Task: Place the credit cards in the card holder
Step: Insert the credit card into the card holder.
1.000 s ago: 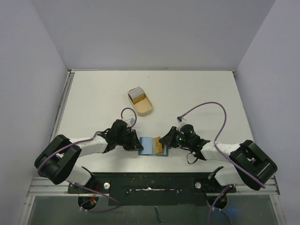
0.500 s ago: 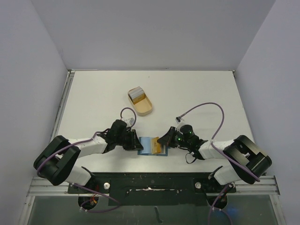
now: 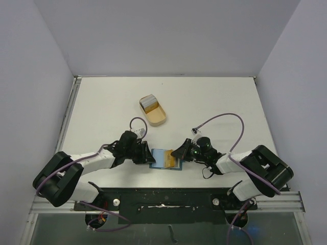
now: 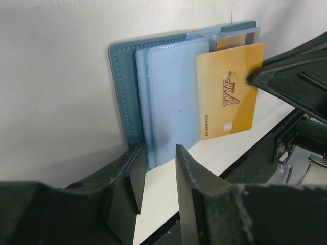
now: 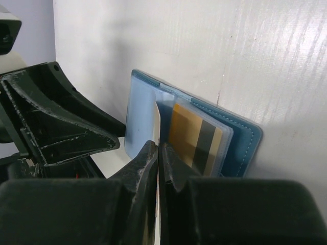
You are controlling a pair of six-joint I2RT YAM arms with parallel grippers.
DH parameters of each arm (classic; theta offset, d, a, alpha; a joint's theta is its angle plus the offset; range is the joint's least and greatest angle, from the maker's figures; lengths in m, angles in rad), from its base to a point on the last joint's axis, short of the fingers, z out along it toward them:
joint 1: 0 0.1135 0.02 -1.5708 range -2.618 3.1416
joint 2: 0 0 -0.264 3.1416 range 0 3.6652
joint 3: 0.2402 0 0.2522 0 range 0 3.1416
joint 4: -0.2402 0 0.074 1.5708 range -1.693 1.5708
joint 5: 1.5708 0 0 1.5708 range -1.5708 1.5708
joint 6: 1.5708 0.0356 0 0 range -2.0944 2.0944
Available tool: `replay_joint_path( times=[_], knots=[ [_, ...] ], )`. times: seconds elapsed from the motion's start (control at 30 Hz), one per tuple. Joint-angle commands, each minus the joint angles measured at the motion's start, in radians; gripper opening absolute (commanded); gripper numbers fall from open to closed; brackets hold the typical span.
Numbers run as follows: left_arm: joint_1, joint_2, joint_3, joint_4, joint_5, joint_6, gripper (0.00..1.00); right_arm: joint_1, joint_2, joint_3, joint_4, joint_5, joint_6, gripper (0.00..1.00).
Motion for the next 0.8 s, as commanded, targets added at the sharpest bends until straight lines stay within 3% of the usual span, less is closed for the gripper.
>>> replay_joint_path(
  times=[0.0, 0.53, 0.77],
  knots=[
    [-0.008, -0.062, 0.021, -0.044, -0.031, 0.006, 0.31, -0.010, 0.041, -0.009, 0.113, -0.013, 0.024, 0.00],
    [-0.009, -0.104, -0.003, -0.116, -0.124, 0.031, 0.38, -0.015, 0.095, -0.026, 0.161, -0.003, 0.054, 0.00],
    [-0.016, -0.092, -0.035, -0.052, -0.081, 0.009, 0.28, -0.014, 0.111, -0.020, 0.171, 0.016, 0.072, 0.00]
  ],
)
